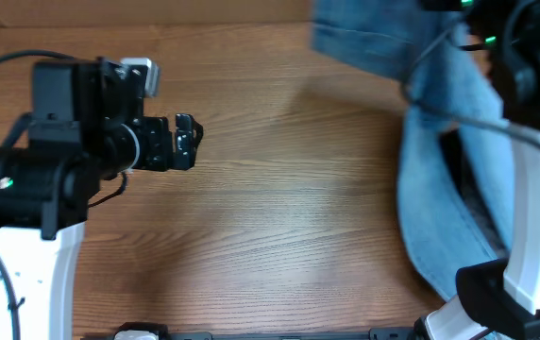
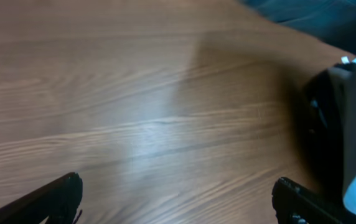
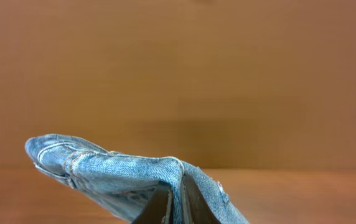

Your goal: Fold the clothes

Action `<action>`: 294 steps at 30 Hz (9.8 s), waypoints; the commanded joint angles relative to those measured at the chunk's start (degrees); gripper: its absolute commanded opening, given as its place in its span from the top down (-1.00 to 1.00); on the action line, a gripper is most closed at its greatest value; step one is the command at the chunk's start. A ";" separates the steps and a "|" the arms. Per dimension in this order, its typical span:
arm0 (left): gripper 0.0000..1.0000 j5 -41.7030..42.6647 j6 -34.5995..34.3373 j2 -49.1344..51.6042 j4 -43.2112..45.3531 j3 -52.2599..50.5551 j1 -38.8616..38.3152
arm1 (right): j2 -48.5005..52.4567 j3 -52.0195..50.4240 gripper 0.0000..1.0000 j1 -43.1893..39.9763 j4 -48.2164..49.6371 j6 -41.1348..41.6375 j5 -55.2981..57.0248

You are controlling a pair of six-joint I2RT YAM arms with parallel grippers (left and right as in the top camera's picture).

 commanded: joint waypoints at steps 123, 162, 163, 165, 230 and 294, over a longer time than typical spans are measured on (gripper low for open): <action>0.70 3.89 2.49 72.37 -9.64 40.22 39.32 | 2.01 -41.35 -0.52 5.57 -14.47 19.19 -12.52; -0.22 4.57 3.96 28.81 -21.22 47.41 23.98 | 7.89 -87.93 -0.03 23.28 51.32 48.63 -25.57; -0.22 4.57 3.96 28.48 -21.22 47.41 23.96 | 8.94 -87.93 0.06 23.61 51.47 49.94 -25.57; -0.24 4.55 3.96 27.80 -21.22 47.43 23.96 | 9.94 -87.93 0.42 23.69 51.41 51.28 -26.14; 0.92 -9.94 -3.85 40.72 38.29 -31.43 14.14 | -33.38 -78.90 0.92 -2.21 2.34 26.75 2.99; 0.85 -34.16 -5.35 45.33 46.18 -5.29 29.62 | -31.63 -78.93 0.74 -2.29 -12.35 26.73 10.95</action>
